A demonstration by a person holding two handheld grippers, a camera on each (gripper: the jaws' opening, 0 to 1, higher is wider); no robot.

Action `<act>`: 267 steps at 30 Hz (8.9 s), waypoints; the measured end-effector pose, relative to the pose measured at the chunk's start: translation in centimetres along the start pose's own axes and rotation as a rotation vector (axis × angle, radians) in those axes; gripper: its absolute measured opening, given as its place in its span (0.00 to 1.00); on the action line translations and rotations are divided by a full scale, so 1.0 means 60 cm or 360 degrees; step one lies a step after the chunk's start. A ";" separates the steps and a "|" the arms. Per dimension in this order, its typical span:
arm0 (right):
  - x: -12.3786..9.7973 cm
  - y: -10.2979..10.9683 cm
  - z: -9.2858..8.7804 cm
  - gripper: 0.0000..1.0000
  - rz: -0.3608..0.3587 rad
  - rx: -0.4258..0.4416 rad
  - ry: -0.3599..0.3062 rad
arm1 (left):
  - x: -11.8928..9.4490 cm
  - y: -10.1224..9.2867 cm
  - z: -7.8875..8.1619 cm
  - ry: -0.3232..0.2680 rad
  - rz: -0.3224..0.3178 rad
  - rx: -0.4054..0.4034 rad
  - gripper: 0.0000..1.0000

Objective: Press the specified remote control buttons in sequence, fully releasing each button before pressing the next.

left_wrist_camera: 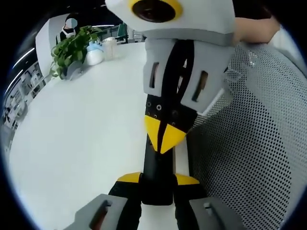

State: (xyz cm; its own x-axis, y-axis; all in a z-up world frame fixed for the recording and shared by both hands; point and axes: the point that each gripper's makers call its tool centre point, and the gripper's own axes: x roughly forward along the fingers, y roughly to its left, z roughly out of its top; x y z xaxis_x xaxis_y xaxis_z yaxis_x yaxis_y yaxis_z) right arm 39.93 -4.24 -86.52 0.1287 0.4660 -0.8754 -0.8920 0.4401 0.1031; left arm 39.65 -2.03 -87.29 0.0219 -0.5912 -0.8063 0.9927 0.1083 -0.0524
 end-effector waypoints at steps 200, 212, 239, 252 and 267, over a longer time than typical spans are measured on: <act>-0.431 -0.169 -0.001 0.04 -0.0919 0.0687 -0.1291 | 0.003 0.006 0.001 0.0005 0.0018 0.0049 0.25; -0.433 -0.173 -0.016 0.48 -0.1187 0.0701 -0.1377 | 0.003 0.006 0.001 -0.0018 0.0024 0.0027 0.25; -0.421 -0.217 -0.076 0.95 -0.1391 0.0881 -0.1181 | 0.005 0.009 0.006 -0.0005 0.0048 0.0031 0.24; -0.403 -0.210 -0.077 0.89 -0.1322 0.0859 -0.1095 | 0.007 0.017 0.008 0.0057 0.0068 0.0009 0.23; -0.389 -0.202 -0.077 0.86 -0.1271 0.0825 -0.1033 | 0.001 0.063 0.003 0.0134 0.0091 -0.0002 0.24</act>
State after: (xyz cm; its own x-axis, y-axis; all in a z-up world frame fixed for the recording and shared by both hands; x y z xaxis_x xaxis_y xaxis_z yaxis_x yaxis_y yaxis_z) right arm 45.75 -24.00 -69.49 0.9096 0.1536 -0.3859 -0.1900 0.9801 -0.0576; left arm 43.42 -1.80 -87.46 0.0687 -0.5147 -0.8546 0.9900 0.1411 -0.0053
